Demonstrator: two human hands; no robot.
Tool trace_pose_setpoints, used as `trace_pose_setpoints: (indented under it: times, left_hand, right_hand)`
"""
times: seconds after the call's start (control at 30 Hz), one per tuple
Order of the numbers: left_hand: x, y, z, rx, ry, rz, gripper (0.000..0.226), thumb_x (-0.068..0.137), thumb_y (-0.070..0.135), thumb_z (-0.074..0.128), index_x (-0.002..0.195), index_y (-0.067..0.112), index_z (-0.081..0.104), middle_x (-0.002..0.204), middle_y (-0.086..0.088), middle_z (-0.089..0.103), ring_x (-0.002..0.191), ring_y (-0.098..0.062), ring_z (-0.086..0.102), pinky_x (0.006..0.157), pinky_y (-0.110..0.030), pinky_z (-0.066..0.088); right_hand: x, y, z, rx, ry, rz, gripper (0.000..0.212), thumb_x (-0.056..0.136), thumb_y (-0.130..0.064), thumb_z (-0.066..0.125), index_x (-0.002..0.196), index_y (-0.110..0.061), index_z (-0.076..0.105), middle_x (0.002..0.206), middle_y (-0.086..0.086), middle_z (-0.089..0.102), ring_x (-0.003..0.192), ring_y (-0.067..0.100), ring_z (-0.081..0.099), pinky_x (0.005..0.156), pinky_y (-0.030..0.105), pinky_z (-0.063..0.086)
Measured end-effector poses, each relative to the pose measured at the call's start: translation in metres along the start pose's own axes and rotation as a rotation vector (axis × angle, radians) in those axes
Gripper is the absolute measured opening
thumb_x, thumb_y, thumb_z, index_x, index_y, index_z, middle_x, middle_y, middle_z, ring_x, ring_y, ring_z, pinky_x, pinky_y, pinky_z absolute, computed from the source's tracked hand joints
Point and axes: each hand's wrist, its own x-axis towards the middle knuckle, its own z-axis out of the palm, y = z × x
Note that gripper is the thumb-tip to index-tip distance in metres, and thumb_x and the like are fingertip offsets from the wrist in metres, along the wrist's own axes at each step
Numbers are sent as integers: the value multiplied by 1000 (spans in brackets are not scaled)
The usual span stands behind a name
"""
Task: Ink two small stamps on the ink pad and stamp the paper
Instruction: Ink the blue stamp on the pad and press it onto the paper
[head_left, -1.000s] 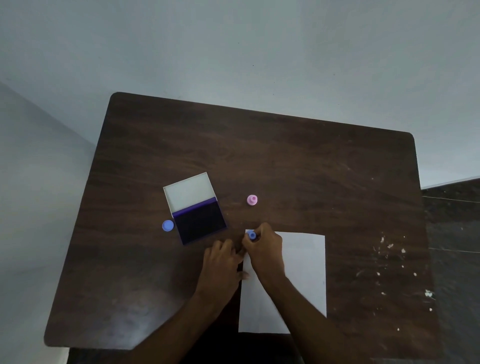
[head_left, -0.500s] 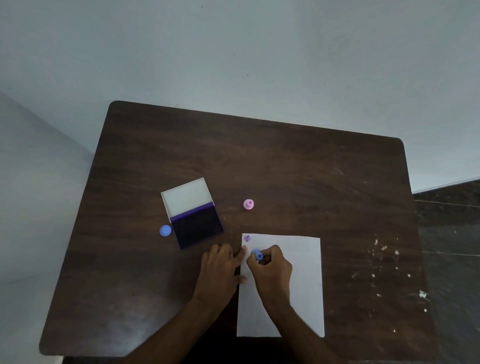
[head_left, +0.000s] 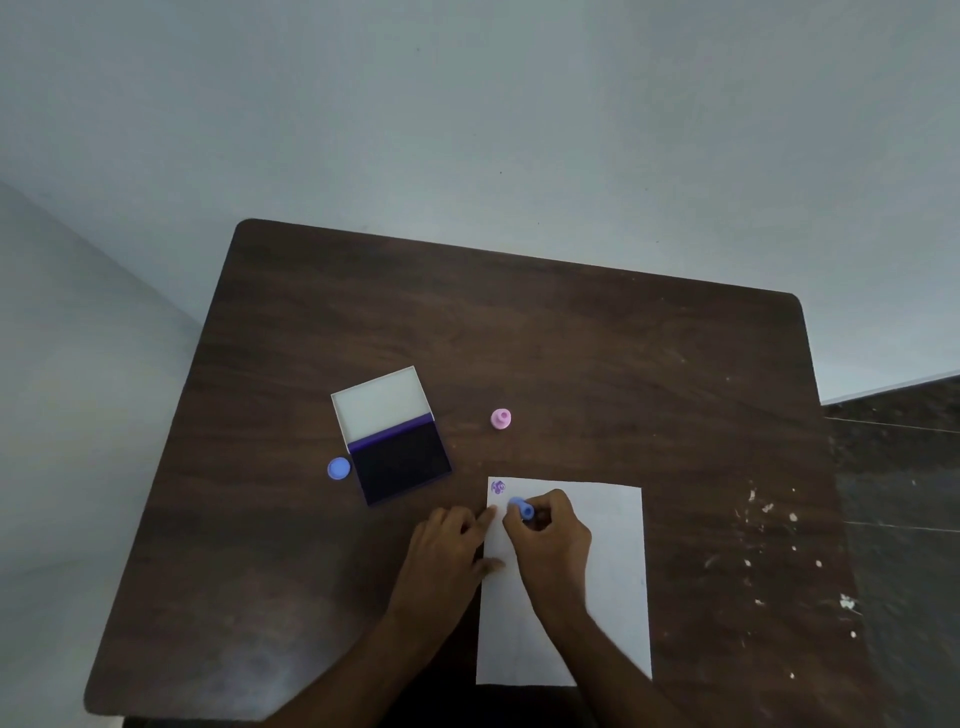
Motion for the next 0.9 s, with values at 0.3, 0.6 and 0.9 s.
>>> trace_pose_setpoints:
  times: [0.3,0.6,0.9]
  left_hand:
    - [-33,-34,-28,-272,193,-205,48,96,33,51,140,17,41,149,-4,40,136,-16,36,113,-24,14]
    - [-33,-89,-78,-458,781,-451,20,84,21,70,102,19,64,102,1,59,97,-16,53,83,-32,46]
    - [-7,-114,-76,-338,606,-443,54,81,28,73,130,17,54,130,-6,55,120,-19,46,96,-25,32]
  right_hand:
    - [-5,-23,9,113,-117,-149,23,79,-29,76,94,-14,68,86,-6,66,70,3,59,64,6,42]
    - [-3,-75,33,206,-342,-312,26,84,-25,70,109,-17,70,95,-2,72,80,10,69,69,20,58]
    - [-8,-101,47,380,-451,-234,21,82,-14,72,103,-13,71,92,1,74,78,14,72,59,20,58]
